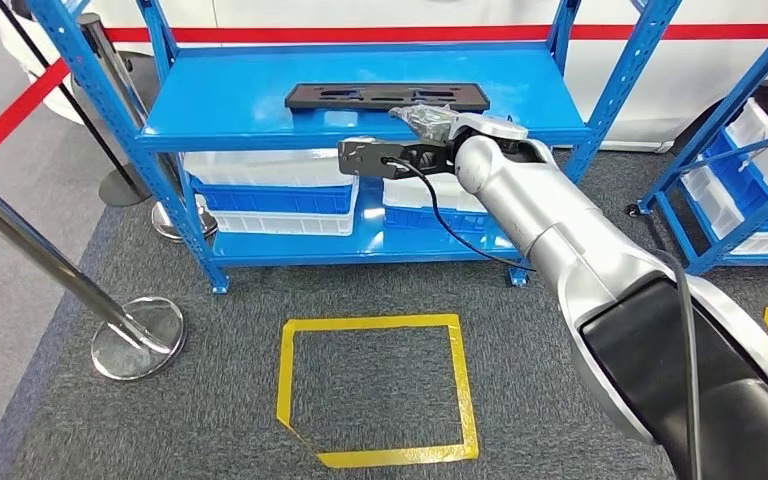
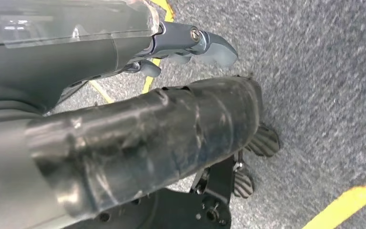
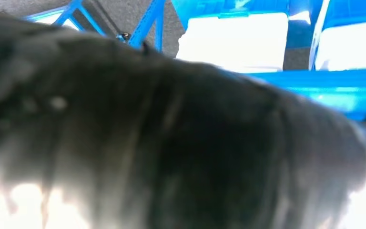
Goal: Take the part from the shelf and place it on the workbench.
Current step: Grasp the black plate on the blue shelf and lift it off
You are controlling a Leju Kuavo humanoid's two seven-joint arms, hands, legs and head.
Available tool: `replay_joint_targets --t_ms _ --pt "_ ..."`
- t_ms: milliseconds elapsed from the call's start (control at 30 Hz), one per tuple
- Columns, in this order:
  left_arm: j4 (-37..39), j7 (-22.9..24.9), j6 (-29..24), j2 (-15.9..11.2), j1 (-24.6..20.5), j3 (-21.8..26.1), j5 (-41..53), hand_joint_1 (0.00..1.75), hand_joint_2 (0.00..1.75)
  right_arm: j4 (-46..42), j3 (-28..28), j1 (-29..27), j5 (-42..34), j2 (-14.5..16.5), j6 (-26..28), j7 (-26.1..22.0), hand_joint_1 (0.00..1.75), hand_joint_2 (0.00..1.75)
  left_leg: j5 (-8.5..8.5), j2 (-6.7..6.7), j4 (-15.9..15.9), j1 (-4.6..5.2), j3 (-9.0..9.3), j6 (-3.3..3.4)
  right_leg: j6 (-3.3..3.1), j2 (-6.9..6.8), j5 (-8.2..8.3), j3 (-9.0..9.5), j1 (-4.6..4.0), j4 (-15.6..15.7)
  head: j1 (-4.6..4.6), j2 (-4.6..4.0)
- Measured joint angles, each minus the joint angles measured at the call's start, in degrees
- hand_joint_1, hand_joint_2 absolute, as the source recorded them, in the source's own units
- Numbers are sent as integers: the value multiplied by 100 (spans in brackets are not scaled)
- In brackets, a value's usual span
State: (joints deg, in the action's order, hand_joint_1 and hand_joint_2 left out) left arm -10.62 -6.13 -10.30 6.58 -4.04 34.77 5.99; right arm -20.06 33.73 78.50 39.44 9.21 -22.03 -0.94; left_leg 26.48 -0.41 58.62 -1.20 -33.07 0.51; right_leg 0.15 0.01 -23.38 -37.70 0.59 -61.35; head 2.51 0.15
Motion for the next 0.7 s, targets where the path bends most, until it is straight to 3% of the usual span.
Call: replay_joint_targets --t_ms 67,167,233,267,300,333,367,400,467,533,633,700 --pt "0 4 -1 2 -13 3 4 0 0 0 0 12 -11 -10 7 7 0 0 27 3 -9 8 5 -65 -42 9 -50 60 -43 114 2 0" --pt "0 7 -2 2 -18 11 8 0 0 -3 0 30 -28 -31 27 18 0 0 133 15 124 -9 -25 -149 -137 19 -82 154 -5 193 4 0" --pt "0 7 -2 3 -15 22 8 0 0 -3 0 32 -62 -34 43 22 0 0 351 20 675 -13 -295 -186 -200 19 -120 238 6 224 4 0" --pt "0 6 -2 3 -18 27 8 0 0 -1 0 24 -80 -34 46 22 0 0 473 20 1060 -13 -525 -200 -224 20 -148 269 -2 223 5 0" --pt "0 6 -2 2 -20 31 9 0 0 4 0 9 -96 -35 47 22 0 0 535 20 1385 -13 -749 -209 -237 23 -179 300 -13 219 4 0" --pt "0 7 -2 2 -18 33 10 0 0 9 1 -8 -104 -35 48 22 0 0 493 20 1544 -12 -903 -211 -240 28 -213 335 -21 214 4 0" --pt "0 8 -1 2 -11 34 13 0 0 13 1 -21 -108 -36 51 22 0 0 337 20 1500 -12 -960 -205 -240 35 -253 376 -28 206 4 0" --pt "0 9 -1 2 -4 34 15 0 0 16 1 -26 -110 -36 56 20 0 0 76 20 1217 -11 -893 -188 -236 42 -299 425 -31 196 4 0" --pt "0 11 -1 -1 5 38 17 0 0 19 1 -24 -114 -37 72 13 0 0 -356 21 495 11 -614 -135 -211 49 -393 515 -40 182 3 0" --pt "0 13 -2 -4 -7 42 17 0 0 21 1 -20 -119 -41 85 7 0 0 -408 22 101 47 -426 -72 -166 52 -445 543 -50 182 2 -1" --pt "0 14 -2 -2 -22 44 16 0 0 12 2 -20 -122 -44 92 6 0 0 -331 13 -15 36 -345 -1 -85 43 -492 555 -60 194 2 0" --pt "0 14 -2 3 -15 48 15 0 0 2 2 0 -117 -59 95 7 0 0 -310 20 -87 2 -255 56 -34 32 -645 427 -58 -99 -1 0"
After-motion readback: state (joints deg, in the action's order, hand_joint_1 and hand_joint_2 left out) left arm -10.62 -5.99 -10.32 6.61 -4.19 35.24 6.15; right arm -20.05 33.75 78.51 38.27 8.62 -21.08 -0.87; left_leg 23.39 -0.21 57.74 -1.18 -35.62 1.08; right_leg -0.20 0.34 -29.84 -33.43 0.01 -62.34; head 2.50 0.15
